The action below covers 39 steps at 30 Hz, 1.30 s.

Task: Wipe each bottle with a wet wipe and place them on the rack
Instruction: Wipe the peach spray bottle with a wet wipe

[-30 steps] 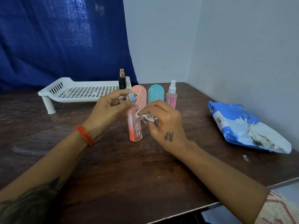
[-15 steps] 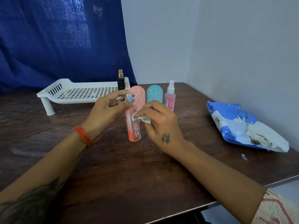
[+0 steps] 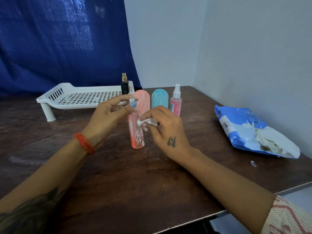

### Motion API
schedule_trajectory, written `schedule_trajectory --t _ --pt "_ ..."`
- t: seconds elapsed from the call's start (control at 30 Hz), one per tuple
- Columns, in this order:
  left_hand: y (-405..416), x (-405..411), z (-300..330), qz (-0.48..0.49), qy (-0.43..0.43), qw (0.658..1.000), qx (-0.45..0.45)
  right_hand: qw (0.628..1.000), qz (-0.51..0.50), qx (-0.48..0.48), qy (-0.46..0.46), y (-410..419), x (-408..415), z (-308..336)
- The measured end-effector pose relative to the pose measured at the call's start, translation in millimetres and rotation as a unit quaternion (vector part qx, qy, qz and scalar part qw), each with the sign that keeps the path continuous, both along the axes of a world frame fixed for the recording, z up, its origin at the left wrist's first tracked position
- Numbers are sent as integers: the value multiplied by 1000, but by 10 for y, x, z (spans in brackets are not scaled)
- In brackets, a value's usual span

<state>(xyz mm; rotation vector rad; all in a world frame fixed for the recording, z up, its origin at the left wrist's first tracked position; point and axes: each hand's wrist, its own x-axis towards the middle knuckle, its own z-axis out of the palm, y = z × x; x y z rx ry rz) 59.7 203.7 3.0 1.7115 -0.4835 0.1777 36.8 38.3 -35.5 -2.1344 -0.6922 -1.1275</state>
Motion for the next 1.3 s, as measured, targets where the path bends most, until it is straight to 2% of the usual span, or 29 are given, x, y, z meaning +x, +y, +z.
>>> schedule_trajectory --t 0.2,0.43,0.63,0.83,1.07,1.3 --pt "-13 -14 7 -6 -5 1000 -4 997 73 -18 -1 -19 -39 8" --pt "-7 -5 7 -9 -5 1000 -1 1000 9 -3 -10 7 -25 -2" --pt "3 -11 3 -2 -3 1000 11 996 85 -26 2 -23 -50 6" --pt "0 -33 12 2 -3 1000 19 1000 -2 -10 -10 -15 -29 -4" --pt "4 -38 8 2 -7 1000 22 996 65 -58 -20 9 -63 4" --pt "3 -49 20 -1 -7 1000 28 999 19 -32 -34 -8 -45 4"
